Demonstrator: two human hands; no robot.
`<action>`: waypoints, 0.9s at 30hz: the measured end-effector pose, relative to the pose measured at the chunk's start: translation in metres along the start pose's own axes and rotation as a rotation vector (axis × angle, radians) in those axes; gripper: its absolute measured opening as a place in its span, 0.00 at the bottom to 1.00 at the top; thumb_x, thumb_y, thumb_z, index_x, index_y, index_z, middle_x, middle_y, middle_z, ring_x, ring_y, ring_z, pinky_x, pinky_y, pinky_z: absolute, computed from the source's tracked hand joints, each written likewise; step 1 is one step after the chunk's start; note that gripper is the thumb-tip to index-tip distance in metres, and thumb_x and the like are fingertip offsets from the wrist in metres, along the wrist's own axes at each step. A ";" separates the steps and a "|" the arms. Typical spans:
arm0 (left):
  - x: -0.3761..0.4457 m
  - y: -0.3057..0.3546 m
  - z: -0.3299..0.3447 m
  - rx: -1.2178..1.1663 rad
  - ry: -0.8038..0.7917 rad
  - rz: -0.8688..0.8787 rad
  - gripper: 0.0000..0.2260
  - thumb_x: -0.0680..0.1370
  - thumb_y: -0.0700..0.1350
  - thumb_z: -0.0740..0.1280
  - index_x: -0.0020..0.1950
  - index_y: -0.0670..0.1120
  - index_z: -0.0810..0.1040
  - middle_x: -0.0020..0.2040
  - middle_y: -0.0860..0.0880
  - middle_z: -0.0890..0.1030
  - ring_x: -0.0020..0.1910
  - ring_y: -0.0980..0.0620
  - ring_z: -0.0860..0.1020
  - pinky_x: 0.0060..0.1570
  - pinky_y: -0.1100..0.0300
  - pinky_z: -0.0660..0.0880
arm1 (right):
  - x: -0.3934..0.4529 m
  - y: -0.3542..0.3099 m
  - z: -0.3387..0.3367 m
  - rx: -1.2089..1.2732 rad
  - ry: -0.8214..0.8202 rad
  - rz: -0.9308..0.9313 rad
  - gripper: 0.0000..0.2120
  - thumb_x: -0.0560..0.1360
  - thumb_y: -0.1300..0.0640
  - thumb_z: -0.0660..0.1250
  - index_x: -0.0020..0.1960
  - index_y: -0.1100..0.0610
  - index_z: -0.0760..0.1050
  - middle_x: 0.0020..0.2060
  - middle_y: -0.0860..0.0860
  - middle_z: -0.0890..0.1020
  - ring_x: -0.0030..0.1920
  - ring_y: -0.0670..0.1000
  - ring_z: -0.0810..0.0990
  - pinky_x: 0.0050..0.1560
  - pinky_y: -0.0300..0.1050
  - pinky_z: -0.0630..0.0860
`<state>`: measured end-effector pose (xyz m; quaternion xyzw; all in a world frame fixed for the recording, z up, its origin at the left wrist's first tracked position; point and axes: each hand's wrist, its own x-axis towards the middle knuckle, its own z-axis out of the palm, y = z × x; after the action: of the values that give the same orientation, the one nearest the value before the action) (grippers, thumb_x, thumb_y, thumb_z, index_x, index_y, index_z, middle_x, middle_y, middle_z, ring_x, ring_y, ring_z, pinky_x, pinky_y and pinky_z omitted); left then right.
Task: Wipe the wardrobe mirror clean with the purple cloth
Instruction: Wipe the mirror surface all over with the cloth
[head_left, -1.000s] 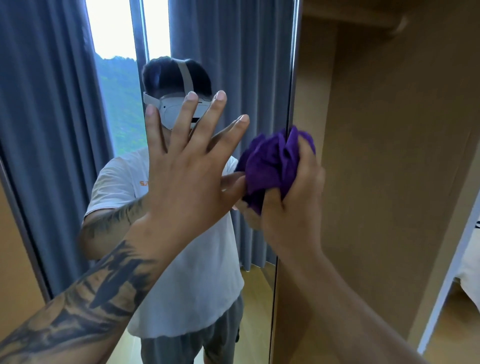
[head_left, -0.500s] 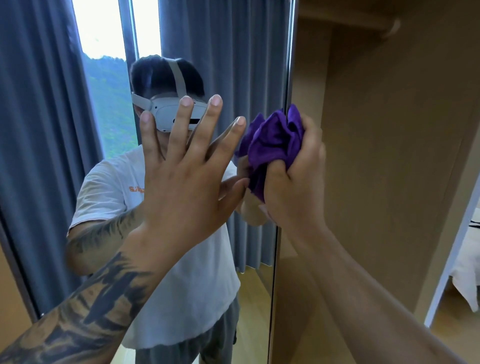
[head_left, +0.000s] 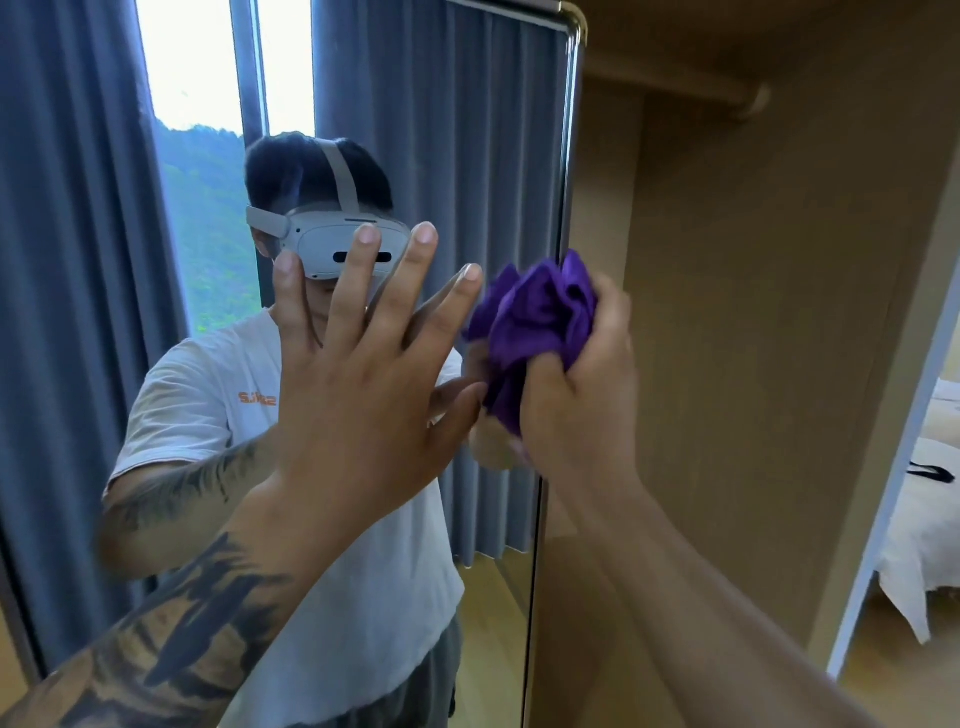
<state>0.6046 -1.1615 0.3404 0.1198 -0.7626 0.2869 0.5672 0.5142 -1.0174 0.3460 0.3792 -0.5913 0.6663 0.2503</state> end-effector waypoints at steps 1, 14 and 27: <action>0.000 0.000 0.000 -0.001 -0.002 0.000 0.35 0.81 0.67 0.60 0.84 0.53 0.61 0.84 0.43 0.59 0.83 0.37 0.55 0.76 0.27 0.45 | 0.009 -0.004 0.000 0.002 -0.002 -0.011 0.28 0.78 0.56 0.65 0.77 0.52 0.64 0.62 0.48 0.78 0.61 0.50 0.79 0.59 0.50 0.81; 0.002 0.002 -0.001 -0.020 0.011 -0.013 0.35 0.80 0.68 0.62 0.83 0.53 0.63 0.84 0.44 0.60 0.83 0.38 0.56 0.77 0.29 0.44 | -0.033 0.019 -0.010 0.036 -0.060 0.065 0.27 0.77 0.51 0.66 0.75 0.48 0.66 0.62 0.45 0.79 0.61 0.46 0.80 0.61 0.47 0.81; 0.001 0.006 -0.002 -0.042 0.021 -0.044 0.32 0.80 0.64 0.60 0.82 0.53 0.65 0.84 0.44 0.61 0.83 0.37 0.57 0.77 0.28 0.45 | -0.062 0.040 -0.004 0.132 -0.030 0.132 0.21 0.80 0.52 0.64 0.72 0.46 0.69 0.57 0.37 0.80 0.57 0.41 0.81 0.55 0.36 0.80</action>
<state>0.6027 -1.1558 0.3399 0.1214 -0.7596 0.2594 0.5840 0.5180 -1.0131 0.2720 0.3649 -0.5736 0.7130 0.1714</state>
